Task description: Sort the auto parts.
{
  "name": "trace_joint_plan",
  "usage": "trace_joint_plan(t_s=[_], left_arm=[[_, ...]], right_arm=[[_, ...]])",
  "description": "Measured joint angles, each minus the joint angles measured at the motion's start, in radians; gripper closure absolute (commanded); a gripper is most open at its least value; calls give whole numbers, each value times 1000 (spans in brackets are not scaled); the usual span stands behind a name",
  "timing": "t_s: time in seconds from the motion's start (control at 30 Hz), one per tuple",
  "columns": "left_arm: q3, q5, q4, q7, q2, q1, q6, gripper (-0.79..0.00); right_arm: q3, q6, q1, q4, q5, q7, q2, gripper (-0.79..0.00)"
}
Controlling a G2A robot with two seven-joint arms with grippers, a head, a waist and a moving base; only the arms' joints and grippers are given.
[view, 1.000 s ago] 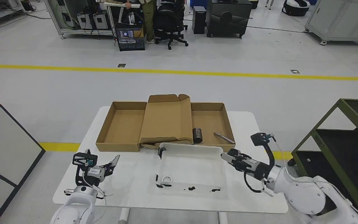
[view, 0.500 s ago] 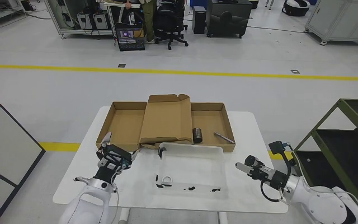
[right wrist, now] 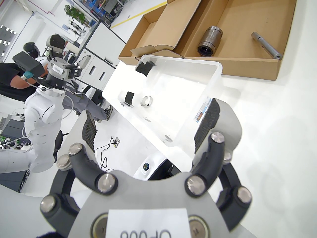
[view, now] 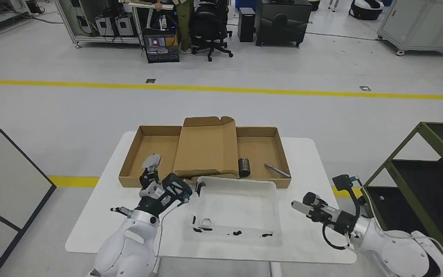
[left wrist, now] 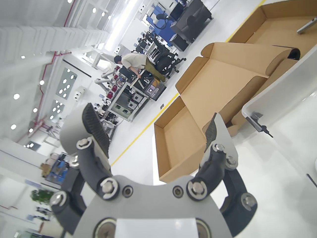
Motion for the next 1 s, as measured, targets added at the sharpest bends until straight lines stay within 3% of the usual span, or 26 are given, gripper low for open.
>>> trace_joint_plan(t_s=[0.2,0.27,0.33,0.43,0.5,0.63,0.7,0.8,0.9,1.0], left_arm=[[140,-160,11,-246,-22,-145,-362,-785],[170,-324,57,-360,-38,-198,-450,-785],[180,-487,105,-463,-51,-251,-482,-785],[186,-718,171,-598,-68,-331,-458,-785],[174,-820,165,-626,-73,-369,-406,-785],[166,-763,22,-539,-67,-382,-355,-785],[166,-647,45,-541,-67,-381,-360,-785],[168,-616,58,-536,-68,-375,-354,-785],[174,-703,108,-588,-73,-371,-330,-785],[165,-898,172,-747,-84,-429,-278,-785]], right_arm=[[0,0,0,0,0,0,0,-785],[0,0,0,0,0,0,0,-785],[0,0,0,0,0,0,0,-785],[0,0,0,0,0,0,0,-785],[0,0,0,0,0,0,0,-785],[0,0,0,0,0,0,0,-785],[0,0,0,0,0,0,0,-785],[0,0,0,0,0,0,0,-785],[0,0,0,0,0,0,0,-785],[0,0,0,0,0,0,0,-785]])
